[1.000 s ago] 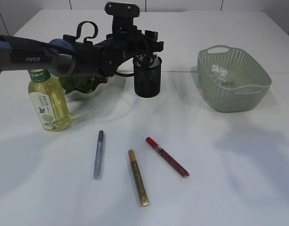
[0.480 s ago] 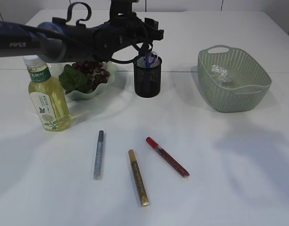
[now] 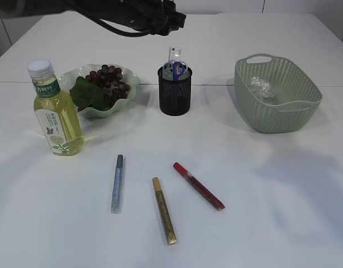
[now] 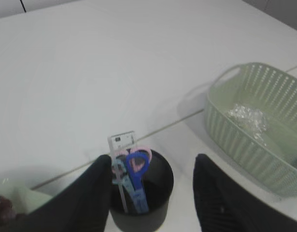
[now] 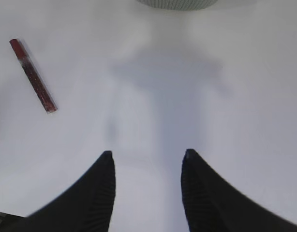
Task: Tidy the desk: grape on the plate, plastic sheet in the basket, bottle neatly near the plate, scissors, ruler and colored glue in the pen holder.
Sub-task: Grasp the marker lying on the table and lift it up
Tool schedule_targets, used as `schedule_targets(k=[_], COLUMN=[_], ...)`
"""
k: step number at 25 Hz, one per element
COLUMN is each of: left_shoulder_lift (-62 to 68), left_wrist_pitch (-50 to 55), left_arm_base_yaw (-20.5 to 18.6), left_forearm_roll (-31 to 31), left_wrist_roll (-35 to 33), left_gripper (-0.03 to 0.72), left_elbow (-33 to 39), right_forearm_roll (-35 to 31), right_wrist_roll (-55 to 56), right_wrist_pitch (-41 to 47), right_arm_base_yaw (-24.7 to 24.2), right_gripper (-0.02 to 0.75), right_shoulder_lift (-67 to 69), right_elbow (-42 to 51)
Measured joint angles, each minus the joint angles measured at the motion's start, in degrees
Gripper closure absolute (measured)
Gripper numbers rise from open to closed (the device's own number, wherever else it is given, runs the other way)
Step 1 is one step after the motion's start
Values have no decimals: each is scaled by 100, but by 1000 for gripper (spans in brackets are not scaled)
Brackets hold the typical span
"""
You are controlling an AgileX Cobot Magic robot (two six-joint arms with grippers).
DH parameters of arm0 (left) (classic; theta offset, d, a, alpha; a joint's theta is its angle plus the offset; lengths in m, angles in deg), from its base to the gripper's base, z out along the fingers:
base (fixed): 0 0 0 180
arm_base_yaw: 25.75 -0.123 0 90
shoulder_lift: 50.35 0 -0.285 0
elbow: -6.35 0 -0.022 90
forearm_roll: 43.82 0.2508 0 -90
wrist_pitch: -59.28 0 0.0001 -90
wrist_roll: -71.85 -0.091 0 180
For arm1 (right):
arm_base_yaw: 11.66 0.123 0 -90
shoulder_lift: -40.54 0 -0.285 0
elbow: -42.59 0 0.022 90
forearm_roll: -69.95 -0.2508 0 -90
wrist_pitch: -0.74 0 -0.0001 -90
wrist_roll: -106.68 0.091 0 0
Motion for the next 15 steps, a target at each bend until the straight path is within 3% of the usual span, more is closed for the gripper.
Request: schedule_targets(k=[9, 15], left_shoulder_lift=[-1008, -1357], left_wrist_pitch=[2855, 4773], left_arm_base_yaw=[0, 0], left_forearm_roll=[-258, -423], left_wrist_roll=[41, 761], left_gripper=[288, 288], left_elbow=[0, -11], right_forearm_roll=[0, 0], right_wrist_roll=[0, 0], right_wrist_pitch=[0, 0], right_arm_base_yaw=[0, 0], right_gripper=[375, 374], right_shoulder_lift=[0, 0], right_elbow=[0, 0])
